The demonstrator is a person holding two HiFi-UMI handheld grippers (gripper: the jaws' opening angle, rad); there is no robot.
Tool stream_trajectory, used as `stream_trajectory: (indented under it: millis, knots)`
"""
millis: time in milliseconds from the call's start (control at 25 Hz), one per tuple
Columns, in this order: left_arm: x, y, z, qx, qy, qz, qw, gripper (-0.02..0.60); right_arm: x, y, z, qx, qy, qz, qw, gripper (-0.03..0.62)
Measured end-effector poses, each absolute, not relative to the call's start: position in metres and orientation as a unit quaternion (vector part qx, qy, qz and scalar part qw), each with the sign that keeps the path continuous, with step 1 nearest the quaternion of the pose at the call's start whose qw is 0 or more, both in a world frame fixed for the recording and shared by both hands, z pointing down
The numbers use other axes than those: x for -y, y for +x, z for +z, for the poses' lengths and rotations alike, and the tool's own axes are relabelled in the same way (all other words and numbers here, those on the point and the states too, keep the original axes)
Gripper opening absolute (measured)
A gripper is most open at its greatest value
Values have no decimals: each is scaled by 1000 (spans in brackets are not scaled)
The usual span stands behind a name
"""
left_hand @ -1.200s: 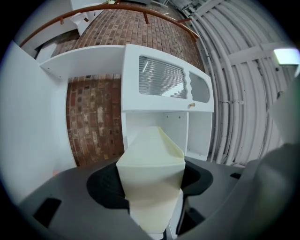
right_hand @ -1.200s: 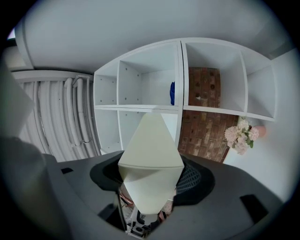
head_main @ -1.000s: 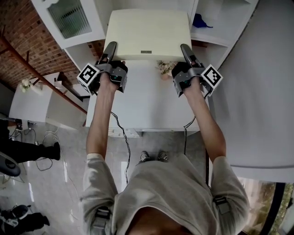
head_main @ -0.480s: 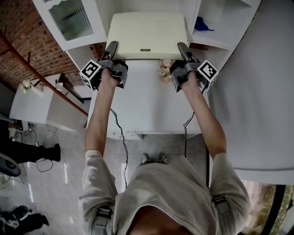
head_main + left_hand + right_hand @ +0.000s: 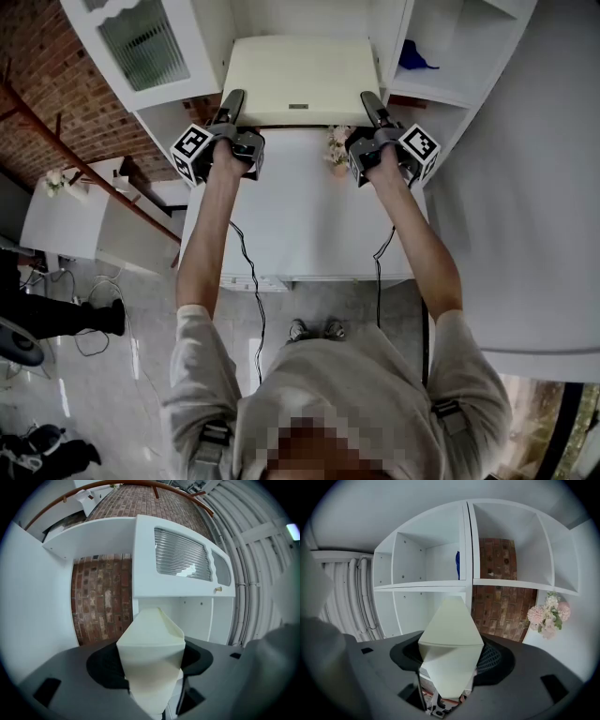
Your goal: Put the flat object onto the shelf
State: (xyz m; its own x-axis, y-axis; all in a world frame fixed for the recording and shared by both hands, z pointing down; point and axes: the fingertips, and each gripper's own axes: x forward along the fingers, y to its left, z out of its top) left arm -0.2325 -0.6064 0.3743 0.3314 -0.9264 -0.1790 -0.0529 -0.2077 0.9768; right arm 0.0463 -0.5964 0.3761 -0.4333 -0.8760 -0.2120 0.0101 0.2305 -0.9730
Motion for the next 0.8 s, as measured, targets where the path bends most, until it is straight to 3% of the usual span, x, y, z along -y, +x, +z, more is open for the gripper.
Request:
stream_trajectory:
  millis: [280,800]
  knots:
    - [626,-234,362,391,638,-441,496,304,619,48,364,-657,-323,-524,435,296]
    - [658,-228,341,401,694,-413,433,382,661,58,341,-701,-337,-448,441,348]
